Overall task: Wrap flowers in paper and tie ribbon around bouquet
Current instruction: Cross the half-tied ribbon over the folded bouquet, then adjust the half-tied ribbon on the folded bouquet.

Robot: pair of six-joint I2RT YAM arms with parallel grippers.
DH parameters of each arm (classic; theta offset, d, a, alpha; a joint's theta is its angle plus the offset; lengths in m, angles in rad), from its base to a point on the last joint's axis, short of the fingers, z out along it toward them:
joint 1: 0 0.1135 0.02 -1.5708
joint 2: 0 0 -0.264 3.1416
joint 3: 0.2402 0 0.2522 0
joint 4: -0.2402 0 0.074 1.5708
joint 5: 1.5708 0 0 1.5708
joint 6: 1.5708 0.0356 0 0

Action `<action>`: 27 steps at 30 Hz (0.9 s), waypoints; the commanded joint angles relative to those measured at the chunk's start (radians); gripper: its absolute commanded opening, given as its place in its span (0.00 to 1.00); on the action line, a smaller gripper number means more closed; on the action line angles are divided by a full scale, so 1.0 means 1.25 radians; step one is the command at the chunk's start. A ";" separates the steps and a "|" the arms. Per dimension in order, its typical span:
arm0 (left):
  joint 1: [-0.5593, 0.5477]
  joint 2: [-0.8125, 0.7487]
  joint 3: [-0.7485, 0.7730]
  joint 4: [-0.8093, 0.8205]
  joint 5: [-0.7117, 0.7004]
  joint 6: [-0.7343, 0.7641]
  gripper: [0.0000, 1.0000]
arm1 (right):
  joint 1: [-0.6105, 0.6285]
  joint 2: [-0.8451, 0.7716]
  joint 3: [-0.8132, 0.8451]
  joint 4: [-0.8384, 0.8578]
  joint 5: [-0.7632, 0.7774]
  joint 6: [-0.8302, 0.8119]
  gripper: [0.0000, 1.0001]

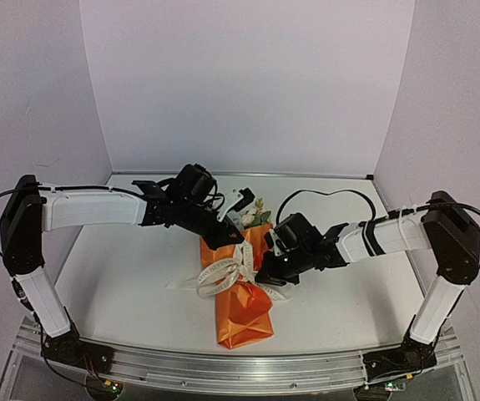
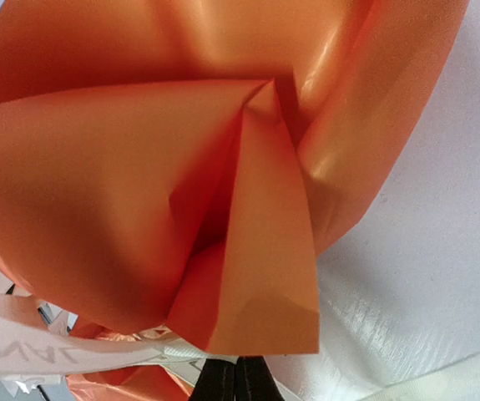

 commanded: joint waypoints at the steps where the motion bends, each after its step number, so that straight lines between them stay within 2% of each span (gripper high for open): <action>1: 0.002 0.069 0.143 -0.126 0.073 -0.045 0.00 | -0.009 -0.032 -0.002 0.010 0.024 0.005 0.00; 6: 0.002 0.131 0.209 -0.164 0.108 -0.111 0.00 | -0.032 -0.030 -0.011 0.012 0.027 0.011 0.00; 9: 0.002 0.148 0.210 -0.158 0.088 -0.154 0.00 | -0.046 -0.034 -0.018 0.011 0.031 0.010 0.00; 14: 0.008 0.128 0.170 -0.126 -0.033 -0.268 0.00 | -0.066 -0.044 -0.037 0.011 0.035 0.016 0.00; 20: 0.018 0.104 0.113 -0.095 -0.104 -0.357 0.00 | -0.067 -0.050 -0.028 -0.004 0.014 0.013 0.00; 25: 0.019 0.110 0.091 -0.083 -0.114 -0.405 0.00 | -0.066 -0.089 -0.021 -0.053 0.008 -0.006 0.01; 27: 0.019 0.114 0.091 -0.074 -0.100 -0.413 0.00 | -0.065 -0.107 -0.020 -0.069 0.007 -0.020 0.05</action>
